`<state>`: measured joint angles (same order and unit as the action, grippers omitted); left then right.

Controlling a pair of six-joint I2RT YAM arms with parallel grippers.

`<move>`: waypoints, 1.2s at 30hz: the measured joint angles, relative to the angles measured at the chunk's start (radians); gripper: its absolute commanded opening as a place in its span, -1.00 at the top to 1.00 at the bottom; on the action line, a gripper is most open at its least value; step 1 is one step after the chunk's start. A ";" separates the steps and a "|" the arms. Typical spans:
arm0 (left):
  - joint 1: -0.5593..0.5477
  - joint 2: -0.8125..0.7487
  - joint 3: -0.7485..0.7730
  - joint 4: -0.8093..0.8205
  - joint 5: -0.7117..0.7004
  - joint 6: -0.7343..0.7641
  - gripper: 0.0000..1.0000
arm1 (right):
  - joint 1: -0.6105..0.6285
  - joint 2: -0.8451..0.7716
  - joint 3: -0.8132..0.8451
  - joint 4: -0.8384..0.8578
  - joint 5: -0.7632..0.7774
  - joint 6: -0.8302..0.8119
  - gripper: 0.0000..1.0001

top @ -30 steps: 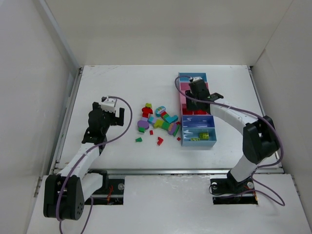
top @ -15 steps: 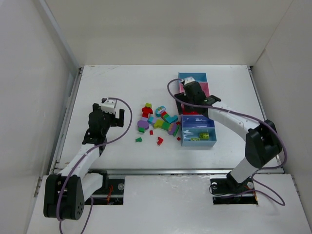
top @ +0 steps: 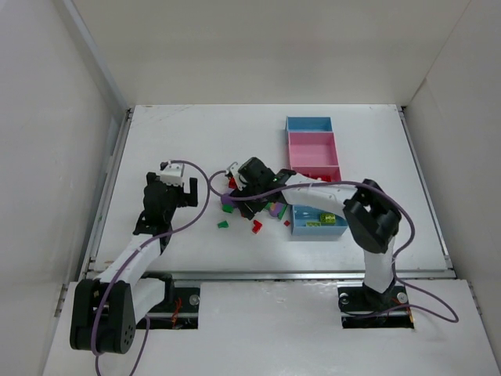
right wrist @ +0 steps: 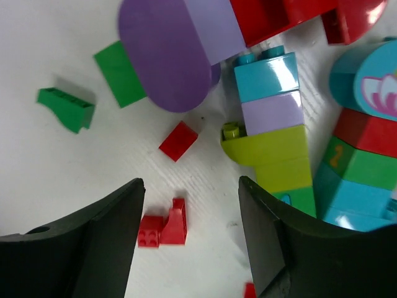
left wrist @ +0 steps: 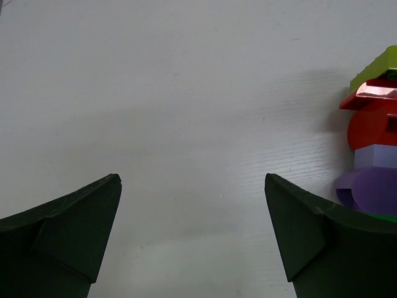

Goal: Sort the legos into containers by color

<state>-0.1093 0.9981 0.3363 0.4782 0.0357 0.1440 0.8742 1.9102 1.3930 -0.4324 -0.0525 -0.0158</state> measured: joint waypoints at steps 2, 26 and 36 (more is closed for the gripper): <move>0.000 -0.001 -0.003 -0.002 -0.006 -0.003 -1.00 | 0.000 0.058 0.034 -0.025 0.000 0.031 -0.32; 0.006 -0.010 -0.003 0.013 -0.029 0.005 -1.00 | 0.051 0.197 0.211 -0.169 0.153 0.174 0.11; 0.006 -0.014 -0.014 0.018 -0.041 0.005 -1.00 | 0.057 0.222 0.229 -0.168 0.132 0.168 0.21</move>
<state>-0.1028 0.9836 0.3218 0.4957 -0.0051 0.1493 0.9310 2.1323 1.6218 -0.6003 0.0799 0.1520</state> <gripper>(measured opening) 0.997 0.398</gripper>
